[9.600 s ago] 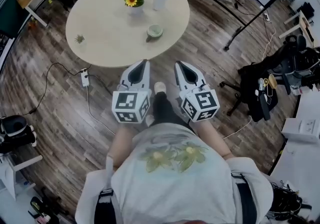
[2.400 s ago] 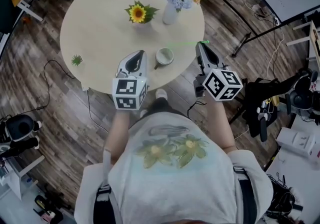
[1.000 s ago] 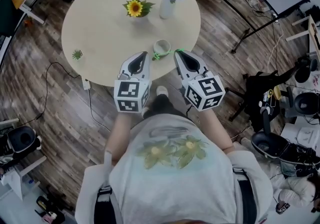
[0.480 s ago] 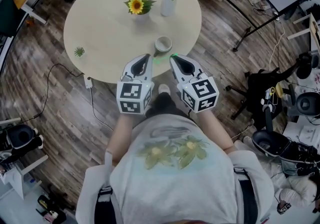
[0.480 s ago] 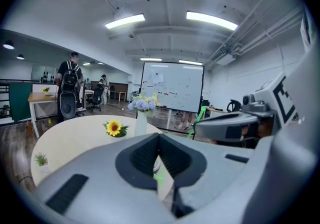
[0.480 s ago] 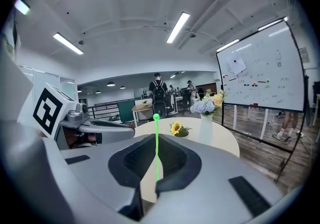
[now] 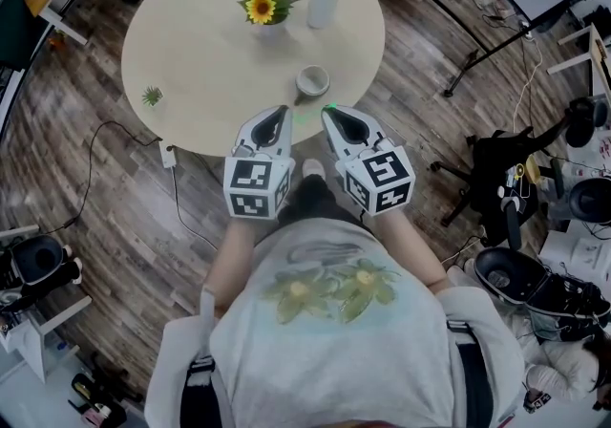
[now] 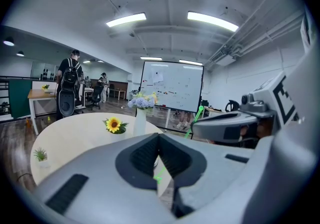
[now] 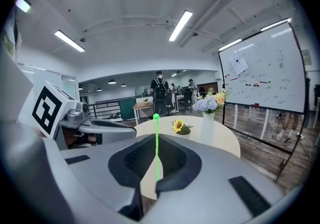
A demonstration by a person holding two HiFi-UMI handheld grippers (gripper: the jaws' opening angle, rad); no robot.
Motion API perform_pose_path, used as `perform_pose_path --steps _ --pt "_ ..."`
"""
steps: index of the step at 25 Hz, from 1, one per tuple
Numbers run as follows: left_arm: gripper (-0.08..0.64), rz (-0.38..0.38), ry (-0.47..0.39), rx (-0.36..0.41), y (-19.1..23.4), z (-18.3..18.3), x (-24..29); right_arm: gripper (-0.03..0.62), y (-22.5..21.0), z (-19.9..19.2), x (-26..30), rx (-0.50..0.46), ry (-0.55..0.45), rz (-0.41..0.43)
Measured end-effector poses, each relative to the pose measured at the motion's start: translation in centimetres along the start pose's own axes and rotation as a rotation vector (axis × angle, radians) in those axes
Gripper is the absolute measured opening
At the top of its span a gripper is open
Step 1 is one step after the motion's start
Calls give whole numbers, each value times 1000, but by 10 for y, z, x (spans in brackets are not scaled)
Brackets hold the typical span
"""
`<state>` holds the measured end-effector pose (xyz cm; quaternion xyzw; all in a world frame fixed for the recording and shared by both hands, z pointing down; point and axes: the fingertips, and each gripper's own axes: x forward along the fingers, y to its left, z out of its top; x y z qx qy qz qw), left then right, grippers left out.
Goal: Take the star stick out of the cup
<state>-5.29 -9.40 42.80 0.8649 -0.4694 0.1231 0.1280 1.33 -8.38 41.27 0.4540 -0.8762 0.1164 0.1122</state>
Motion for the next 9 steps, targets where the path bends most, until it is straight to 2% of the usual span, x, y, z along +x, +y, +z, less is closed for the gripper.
perform_pose_path --steps 9 --pt "3 7 -4 1 3 -1 -2 28 3 -1 3 0 4 5"
